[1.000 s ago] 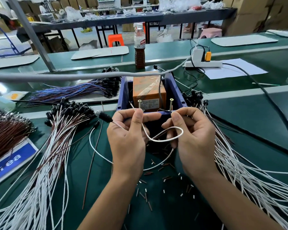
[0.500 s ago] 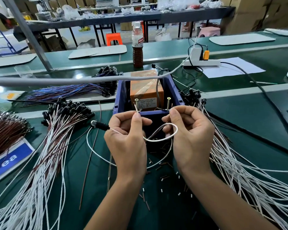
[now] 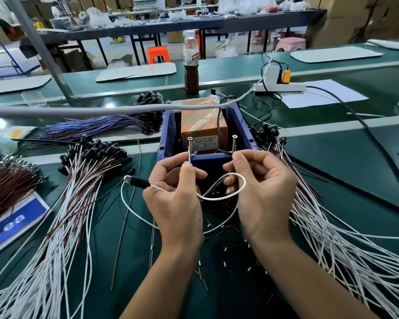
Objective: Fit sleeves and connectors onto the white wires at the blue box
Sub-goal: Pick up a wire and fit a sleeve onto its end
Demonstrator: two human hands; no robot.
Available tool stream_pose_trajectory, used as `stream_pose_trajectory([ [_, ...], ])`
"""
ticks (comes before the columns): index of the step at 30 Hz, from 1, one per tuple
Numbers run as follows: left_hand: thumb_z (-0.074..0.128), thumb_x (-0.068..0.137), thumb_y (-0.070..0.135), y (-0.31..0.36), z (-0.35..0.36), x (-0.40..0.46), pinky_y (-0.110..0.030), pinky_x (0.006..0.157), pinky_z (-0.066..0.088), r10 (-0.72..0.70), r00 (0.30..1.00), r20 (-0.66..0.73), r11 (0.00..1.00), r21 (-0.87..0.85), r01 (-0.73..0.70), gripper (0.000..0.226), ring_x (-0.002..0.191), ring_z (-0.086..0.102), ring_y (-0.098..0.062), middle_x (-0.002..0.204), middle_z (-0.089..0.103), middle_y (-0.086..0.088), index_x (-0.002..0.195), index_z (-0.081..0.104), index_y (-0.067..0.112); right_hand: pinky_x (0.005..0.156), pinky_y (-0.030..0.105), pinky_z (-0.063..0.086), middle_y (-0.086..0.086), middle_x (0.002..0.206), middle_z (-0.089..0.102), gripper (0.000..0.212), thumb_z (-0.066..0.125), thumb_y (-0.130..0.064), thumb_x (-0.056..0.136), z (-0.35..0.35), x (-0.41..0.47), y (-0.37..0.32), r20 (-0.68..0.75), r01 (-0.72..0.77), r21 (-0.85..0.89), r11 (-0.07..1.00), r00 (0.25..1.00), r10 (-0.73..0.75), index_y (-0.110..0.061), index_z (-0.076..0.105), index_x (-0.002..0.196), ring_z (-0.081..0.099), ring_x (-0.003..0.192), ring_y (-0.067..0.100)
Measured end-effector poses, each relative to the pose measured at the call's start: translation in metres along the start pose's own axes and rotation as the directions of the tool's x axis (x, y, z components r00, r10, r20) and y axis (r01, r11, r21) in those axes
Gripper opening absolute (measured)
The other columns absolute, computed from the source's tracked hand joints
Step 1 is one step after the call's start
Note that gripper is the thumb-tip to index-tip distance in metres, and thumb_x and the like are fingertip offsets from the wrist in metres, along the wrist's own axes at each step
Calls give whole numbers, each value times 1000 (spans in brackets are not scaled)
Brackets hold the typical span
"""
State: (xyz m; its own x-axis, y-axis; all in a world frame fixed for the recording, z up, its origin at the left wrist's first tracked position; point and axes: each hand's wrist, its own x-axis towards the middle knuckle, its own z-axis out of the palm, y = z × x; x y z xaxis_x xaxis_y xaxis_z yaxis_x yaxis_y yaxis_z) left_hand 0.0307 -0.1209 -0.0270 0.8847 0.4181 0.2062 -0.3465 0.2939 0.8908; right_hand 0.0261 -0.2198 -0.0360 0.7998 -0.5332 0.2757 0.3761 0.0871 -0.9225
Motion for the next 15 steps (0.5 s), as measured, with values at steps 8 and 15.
stream_pose_trajectory([
  [8,64,85,13,3,2,0,-22,48,36,-17,1000,-4,1000,5,17,22,49,42,-12,66,70,-8,79,75,30,53,26,53,9,77,75,7,71,-12,100,0,2,-2,18,-4,-2,1000,1000,4,-12,71,93,67,54,18],
  [15,63,85,10,4,3,0,-21,52,39,-17,1000,-9,1000,11,18,26,52,45,-12,65,69,-8,77,75,31,50,24,50,11,77,74,11,72,-10,99,0,2,-3,19,-4,24,1000,1000,3,-7,64,94,64,53,17],
])
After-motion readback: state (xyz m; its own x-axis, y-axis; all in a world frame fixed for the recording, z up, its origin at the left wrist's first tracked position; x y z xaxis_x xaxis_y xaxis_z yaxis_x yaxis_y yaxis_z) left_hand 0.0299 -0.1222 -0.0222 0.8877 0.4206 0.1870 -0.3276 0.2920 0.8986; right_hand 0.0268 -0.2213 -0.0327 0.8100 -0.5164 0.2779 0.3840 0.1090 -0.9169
